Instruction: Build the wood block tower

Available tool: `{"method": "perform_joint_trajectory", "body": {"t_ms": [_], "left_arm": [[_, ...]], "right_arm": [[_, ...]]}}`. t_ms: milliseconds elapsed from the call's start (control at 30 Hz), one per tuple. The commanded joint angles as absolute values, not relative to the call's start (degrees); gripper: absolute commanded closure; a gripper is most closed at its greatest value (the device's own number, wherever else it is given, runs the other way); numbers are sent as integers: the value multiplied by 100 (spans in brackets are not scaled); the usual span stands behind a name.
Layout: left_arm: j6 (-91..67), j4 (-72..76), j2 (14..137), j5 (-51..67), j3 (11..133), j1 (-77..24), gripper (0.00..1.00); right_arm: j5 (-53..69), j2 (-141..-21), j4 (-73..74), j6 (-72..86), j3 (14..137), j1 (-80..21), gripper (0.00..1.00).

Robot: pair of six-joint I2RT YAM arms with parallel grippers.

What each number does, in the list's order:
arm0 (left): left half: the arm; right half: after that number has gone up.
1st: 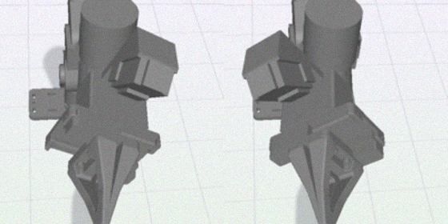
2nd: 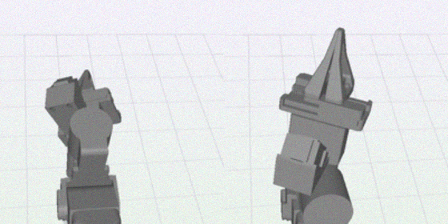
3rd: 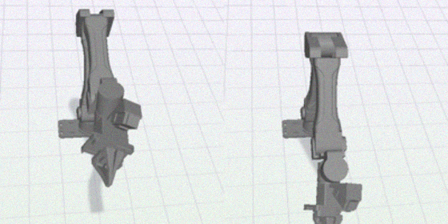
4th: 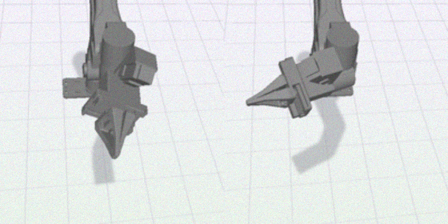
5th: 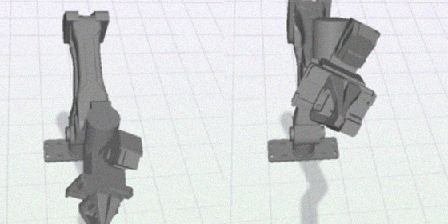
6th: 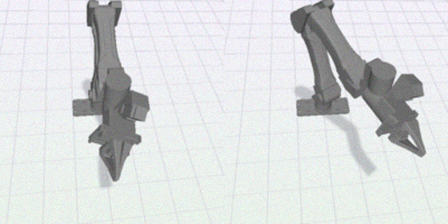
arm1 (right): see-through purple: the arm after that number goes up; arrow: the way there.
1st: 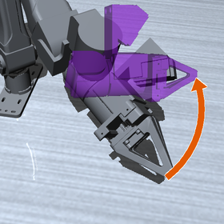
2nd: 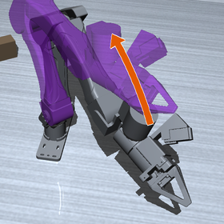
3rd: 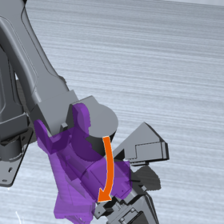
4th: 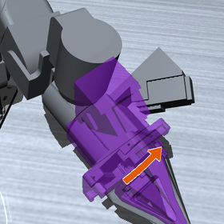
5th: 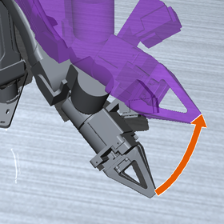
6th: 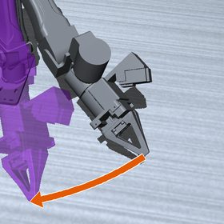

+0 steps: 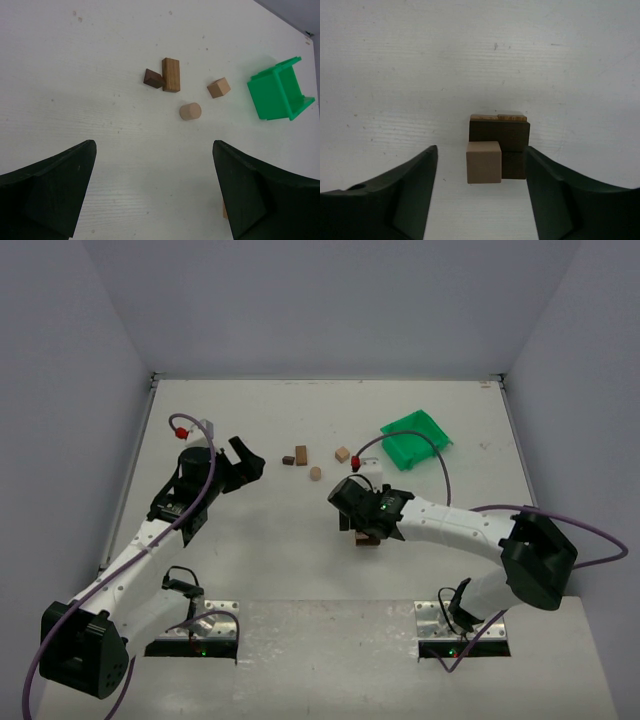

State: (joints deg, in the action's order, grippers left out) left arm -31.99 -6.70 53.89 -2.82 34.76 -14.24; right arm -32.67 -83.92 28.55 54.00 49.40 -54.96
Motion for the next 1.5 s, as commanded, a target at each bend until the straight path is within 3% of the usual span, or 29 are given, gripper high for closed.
{"method": "perform_joint_trajectory", "body": {"t_ms": [0,33,267,633,733,900,1133,1200,1467], "left_arm": [[-3208,-519,5273,-384,3484,-1441,0],[-3208,-519,5275,-411,3488,-1441,0],[-3164,-492,5338,-546,3489,-1441,0],[-3120,-452,5677,-854,3596,-1433,0],[-3120,-466,5792,-914,3630,-1433,0],[-3120,-475,5815,-966,3647,-1433,0],[-3138,-499,5792,-1020,3639,-1441,0],[-3146,-511,5780,-1021,3655,-1433,0],[-3146,-536,5730,-1072,3639,-1433,0]], "right_arm": [[-3978,-8292,2437,4339,5504,-5467,16],[-3941,-8336,2113,3729,5578,-5376,2],[-1067,-8836,668,1426,5906,-3878,1],[-710,-11014,1221,-616,8003,-3457,1],[-773,-11558,1459,-650,8490,-3375,10],[-835,-11989,1655,-437,8897,-3223,9],[-756,-12246,1731,-250,9128,-3113,16],[-664,-12305,1790,-186,9199,-3101,25],[-492,-12393,1837,-70,9229,-3050,37]]}}
